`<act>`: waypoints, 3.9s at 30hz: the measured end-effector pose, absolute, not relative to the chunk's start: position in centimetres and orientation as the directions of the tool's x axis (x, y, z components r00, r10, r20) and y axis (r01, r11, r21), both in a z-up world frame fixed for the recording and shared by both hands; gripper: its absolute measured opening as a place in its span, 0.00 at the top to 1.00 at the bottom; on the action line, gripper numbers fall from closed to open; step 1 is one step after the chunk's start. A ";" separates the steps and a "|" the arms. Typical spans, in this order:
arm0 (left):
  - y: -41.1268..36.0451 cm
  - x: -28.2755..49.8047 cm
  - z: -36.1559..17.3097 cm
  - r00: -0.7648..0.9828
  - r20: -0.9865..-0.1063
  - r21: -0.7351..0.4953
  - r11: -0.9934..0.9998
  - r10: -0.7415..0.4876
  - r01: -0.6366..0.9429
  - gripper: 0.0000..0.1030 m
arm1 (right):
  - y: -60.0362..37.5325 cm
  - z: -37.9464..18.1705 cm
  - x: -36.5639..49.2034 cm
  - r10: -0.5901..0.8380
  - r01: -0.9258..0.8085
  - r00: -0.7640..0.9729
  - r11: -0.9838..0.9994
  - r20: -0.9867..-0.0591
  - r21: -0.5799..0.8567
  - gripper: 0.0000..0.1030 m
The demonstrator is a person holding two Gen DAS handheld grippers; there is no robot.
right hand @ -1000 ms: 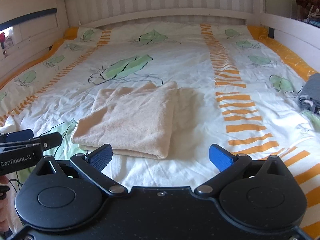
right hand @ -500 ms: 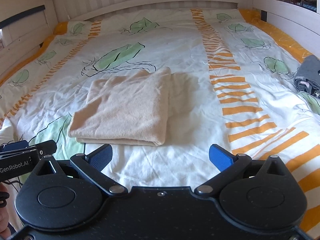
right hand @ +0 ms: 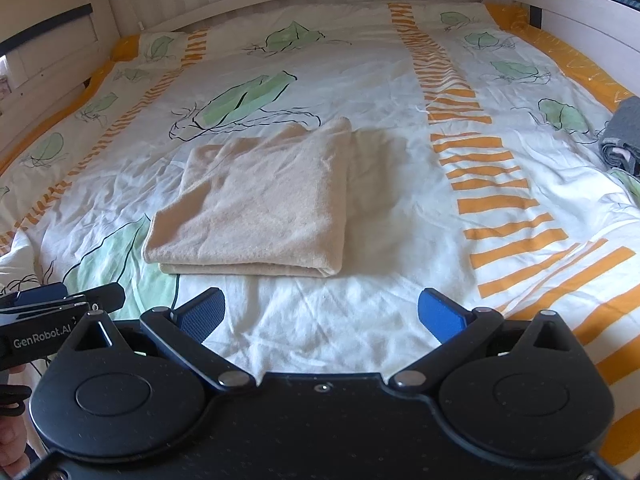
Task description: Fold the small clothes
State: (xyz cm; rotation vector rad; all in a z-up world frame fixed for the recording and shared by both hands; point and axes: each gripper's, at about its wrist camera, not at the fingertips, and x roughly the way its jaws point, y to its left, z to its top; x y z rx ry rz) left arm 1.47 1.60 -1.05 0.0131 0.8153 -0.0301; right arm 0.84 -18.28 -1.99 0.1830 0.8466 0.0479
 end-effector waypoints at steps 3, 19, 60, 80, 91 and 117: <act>1.5 1.5 -1.1 0.685 -0.728 0.000 1.000 -0.021 0.031 0.28 | -18.1 -2.1 0.9 0.125 0.025 0.659 0.982 -0.742 0.188 0.01; 1.2 1.6 -1.0 0.680 -0.733 0.007 0.999 -0.027 0.048 0.28 | -18.0 -2.2 1.1 0.143 0.019 0.652 0.979 -0.744 0.205 0.01; -0.4 1.6 -0.5 0.678 -0.734 0.038 0.995 -0.036 0.094 0.28 | -19.0 -2.1 1.1 0.168 0.045 0.661 0.964 -0.731 0.261 0.01; -0.6 1.4 -0.6 0.675 -0.737 0.044 0.993 -0.039 0.105 0.28 | -19.1 -2.4 1.0 0.187 0.056 0.655 0.954 -0.732 0.294 0.01; -0.9 1.4 -0.7 0.667 -0.744 0.050 0.992 -0.040 0.116 0.28 | -19.5 -2.6 0.9 0.191 0.071 0.658 0.947 -0.729 0.312 0.01; -1.1 1.5 -0.9 0.658 -0.751 0.046 0.990 -0.051 0.130 0.28 | -19.9 -2.9 0.9 0.194 0.093 0.653 0.939 -0.732 0.332 0.01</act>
